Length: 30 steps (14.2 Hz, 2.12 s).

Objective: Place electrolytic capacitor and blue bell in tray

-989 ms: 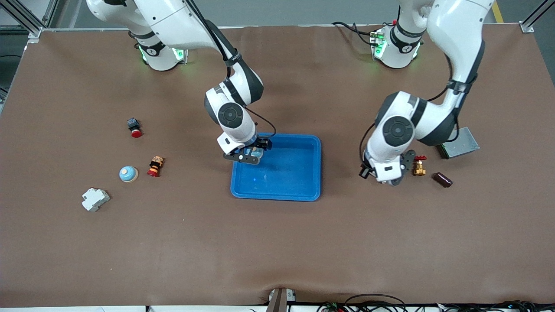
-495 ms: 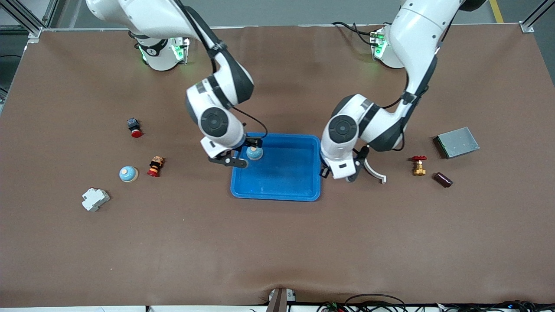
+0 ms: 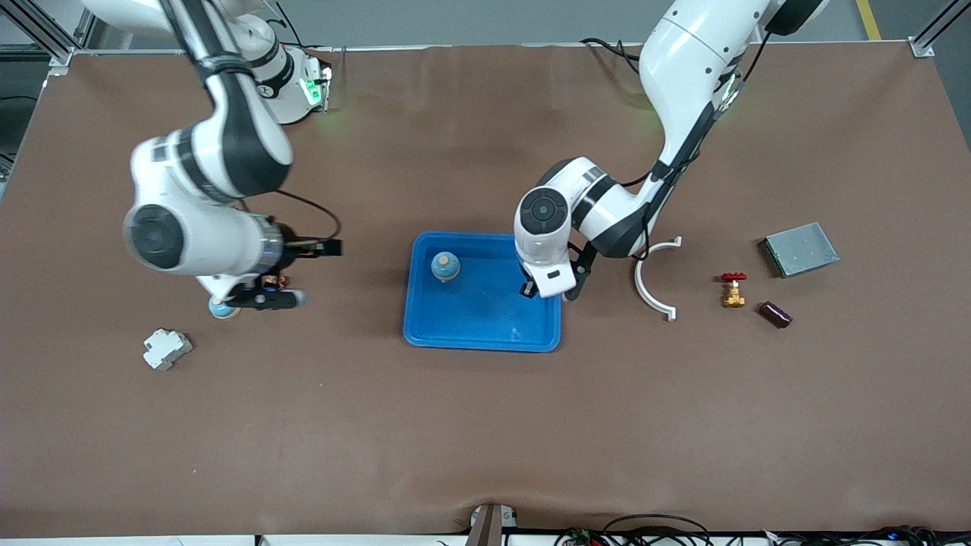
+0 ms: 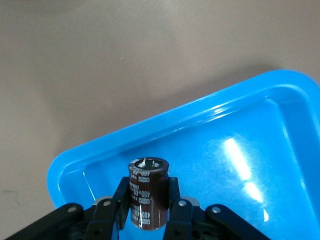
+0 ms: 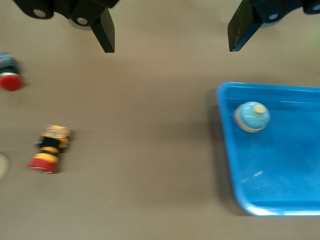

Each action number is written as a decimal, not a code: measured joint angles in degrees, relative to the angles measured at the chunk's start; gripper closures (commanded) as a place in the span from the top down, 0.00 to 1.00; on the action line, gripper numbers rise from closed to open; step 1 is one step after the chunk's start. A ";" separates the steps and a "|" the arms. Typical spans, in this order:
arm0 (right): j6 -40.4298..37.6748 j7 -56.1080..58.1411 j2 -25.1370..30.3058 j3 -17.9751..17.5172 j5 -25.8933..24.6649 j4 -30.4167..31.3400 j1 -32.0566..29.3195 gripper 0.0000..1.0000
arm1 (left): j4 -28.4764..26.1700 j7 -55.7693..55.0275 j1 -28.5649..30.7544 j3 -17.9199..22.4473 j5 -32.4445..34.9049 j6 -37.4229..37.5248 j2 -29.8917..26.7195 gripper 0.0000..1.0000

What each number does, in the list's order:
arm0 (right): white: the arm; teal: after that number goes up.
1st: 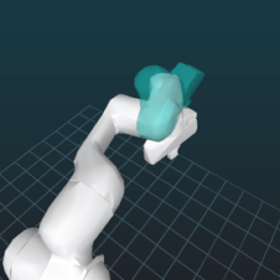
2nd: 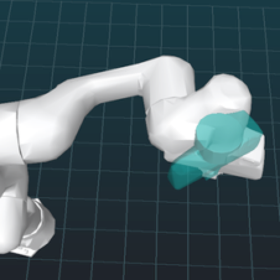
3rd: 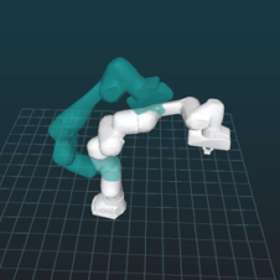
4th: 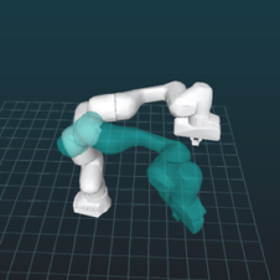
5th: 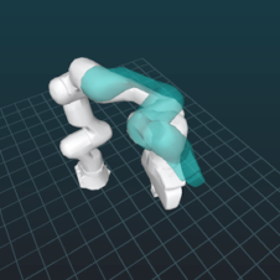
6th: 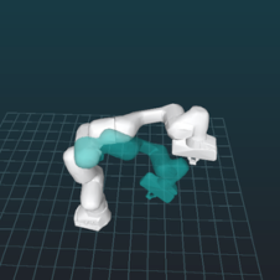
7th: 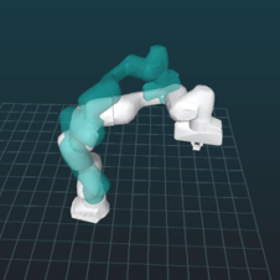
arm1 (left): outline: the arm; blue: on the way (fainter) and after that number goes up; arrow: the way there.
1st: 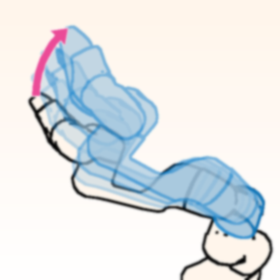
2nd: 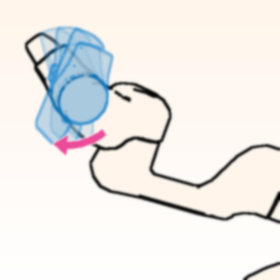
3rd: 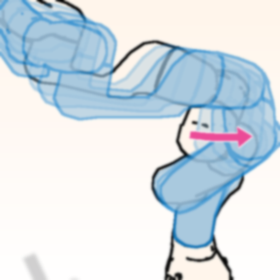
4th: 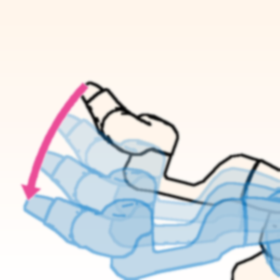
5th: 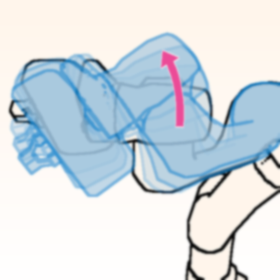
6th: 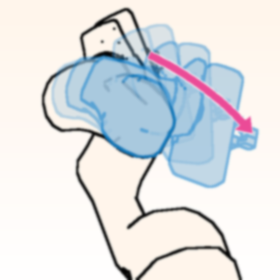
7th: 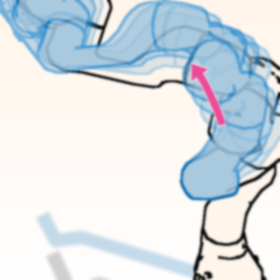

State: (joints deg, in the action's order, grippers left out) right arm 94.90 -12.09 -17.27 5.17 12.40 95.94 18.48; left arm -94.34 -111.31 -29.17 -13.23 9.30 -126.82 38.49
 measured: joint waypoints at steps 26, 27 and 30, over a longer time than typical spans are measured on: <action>39.39 33.51 -6.66 -0.18 -10.87 18.49 -21.30 1.00 | 3.37 46.28 32.40 1.89 1.86 21.68 -7.91 1.00; 39.58 33.51 -7.21 -0.20 -10.87 18.48 -21.30 1.00 | 2.97 46.35 33.70 1.90 1.89 19.03 -6.58 1.00; 39.87 33.51 -8.26 -0.27 -10.87 18.48 -21.30 1.00 | 0.87 46.40 36.64 1.94 2.56 12.33 -3.40 1.00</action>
State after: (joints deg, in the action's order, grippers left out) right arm 134.78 21.41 -25.53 4.90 1.52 114.42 -2.82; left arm -93.47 -64.92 7.47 -11.29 11.86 -114.48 35.09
